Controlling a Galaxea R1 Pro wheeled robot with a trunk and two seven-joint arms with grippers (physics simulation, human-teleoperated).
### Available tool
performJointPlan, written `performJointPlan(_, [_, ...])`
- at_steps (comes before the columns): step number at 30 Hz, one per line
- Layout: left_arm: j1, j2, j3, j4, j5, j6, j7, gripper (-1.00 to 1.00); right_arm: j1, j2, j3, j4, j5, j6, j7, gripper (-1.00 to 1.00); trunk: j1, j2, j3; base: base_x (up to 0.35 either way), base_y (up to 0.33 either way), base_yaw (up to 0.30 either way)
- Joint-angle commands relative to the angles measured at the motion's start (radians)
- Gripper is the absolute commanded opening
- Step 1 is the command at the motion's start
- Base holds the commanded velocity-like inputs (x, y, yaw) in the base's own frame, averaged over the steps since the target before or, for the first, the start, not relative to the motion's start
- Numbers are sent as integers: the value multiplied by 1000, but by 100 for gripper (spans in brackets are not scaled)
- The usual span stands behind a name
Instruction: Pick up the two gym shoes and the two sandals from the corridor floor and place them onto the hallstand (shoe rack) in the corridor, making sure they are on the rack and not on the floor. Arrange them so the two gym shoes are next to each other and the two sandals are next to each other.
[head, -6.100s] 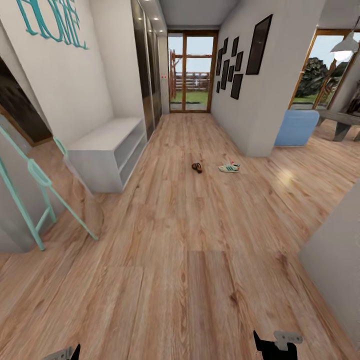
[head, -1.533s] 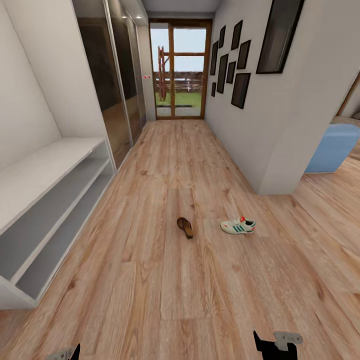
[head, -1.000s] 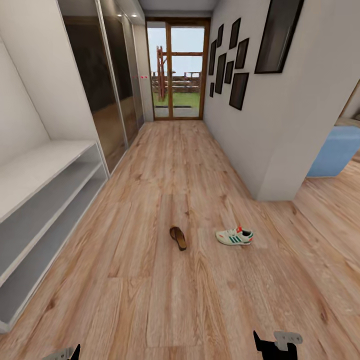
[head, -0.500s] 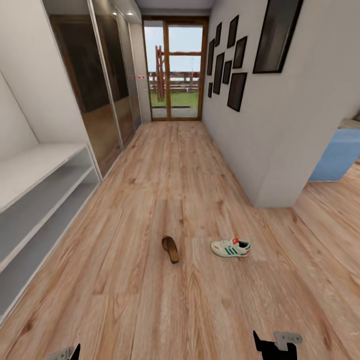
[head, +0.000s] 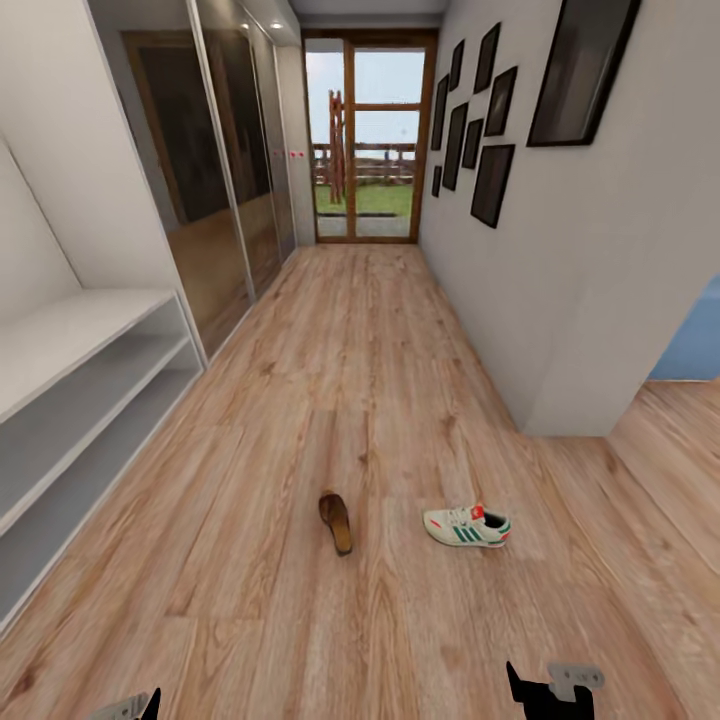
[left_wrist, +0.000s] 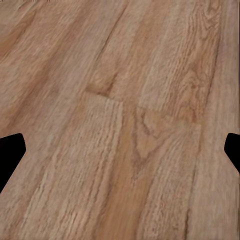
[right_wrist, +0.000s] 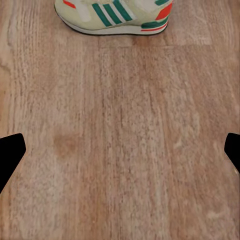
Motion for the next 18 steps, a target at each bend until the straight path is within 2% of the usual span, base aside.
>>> performJointPlan(1, [-1,-1,8,0,-6,-3,-9,100,-1,1,-8,1,9,-4,7,100,0,0,-1,268,-172,41])
performJointPlan(18, [-1,-1,8,0,-6,-3,-9,100,-1,2,-8,-1,9,-4,8,100,0,0,-1,265,-172,6])
